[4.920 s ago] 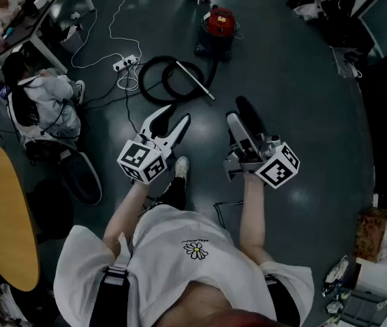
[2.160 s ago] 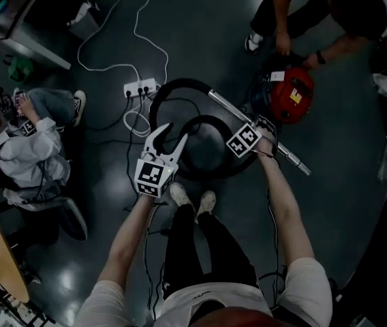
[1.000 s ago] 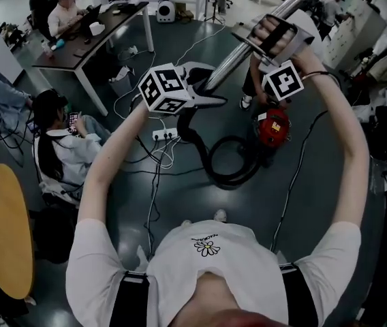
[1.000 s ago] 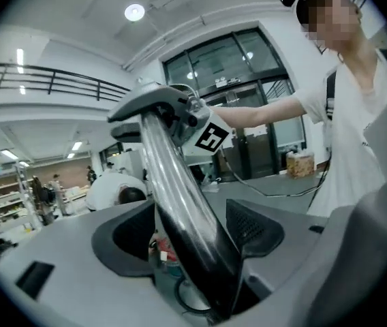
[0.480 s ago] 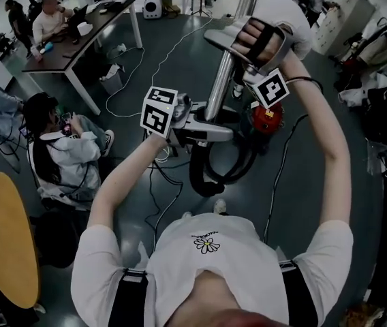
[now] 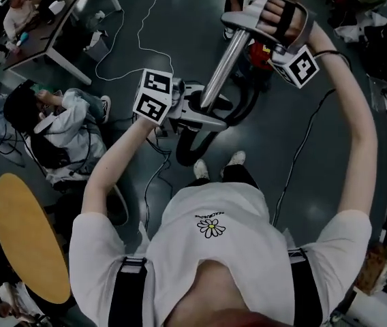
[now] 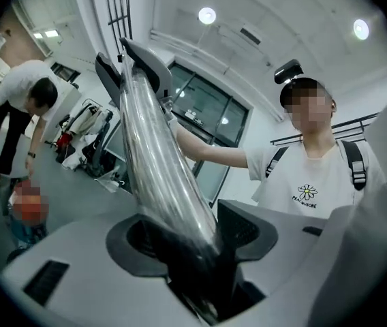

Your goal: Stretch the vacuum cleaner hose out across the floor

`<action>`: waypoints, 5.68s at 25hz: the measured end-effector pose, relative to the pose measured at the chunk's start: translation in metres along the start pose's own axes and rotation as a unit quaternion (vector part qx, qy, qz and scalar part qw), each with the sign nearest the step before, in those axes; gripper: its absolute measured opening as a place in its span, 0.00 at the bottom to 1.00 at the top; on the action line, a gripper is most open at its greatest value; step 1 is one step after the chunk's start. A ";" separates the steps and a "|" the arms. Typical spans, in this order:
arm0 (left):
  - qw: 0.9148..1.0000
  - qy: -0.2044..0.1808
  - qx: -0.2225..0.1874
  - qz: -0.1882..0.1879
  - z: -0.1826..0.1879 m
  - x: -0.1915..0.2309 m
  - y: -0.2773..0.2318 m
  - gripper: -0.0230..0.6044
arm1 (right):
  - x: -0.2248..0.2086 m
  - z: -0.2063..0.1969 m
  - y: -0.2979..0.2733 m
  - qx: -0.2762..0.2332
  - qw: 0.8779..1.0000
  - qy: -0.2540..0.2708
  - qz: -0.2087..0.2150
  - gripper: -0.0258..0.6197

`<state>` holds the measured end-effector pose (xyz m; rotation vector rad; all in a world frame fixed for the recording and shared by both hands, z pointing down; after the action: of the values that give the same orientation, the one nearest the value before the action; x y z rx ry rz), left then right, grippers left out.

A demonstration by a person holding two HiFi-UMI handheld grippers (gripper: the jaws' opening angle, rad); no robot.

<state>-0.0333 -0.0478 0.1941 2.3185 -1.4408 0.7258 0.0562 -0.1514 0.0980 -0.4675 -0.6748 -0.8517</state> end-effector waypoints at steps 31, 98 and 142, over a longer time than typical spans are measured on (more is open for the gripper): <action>0.997 0.018 0.052 0.051 -0.203 -0.187 -0.183 0.21 | -0.163 0.196 0.317 0.353 0.913 -0.185 -0.084 0.46; 0.652 0.618 -0.435 -0.069 -0.321 -0.102 -0.083 0.29 | 0.051 0.171 0.324 -0.114 -0.234 -0.830 -0.493 0.24; 0.724 -0.451 0.479 0.206 -0.165 -0.102 -0.194 0.47 | -0.121 0.355 0.323 -0.132 0.340 -0.670 0.646 0.23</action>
<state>0.0620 0.1974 0.2718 3.4872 -2.4953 0.4796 0.1349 0.3208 0.2261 -1.7495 -1.2464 1.3424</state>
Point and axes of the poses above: the fingertips, and each gripper's own axes: y backward along the fingers, x to its left, z out of its top, the point moved 6 cm from there along y, backward along the fingers, and after that the axes turned 9 degrees about y, right-handed, at the moved point
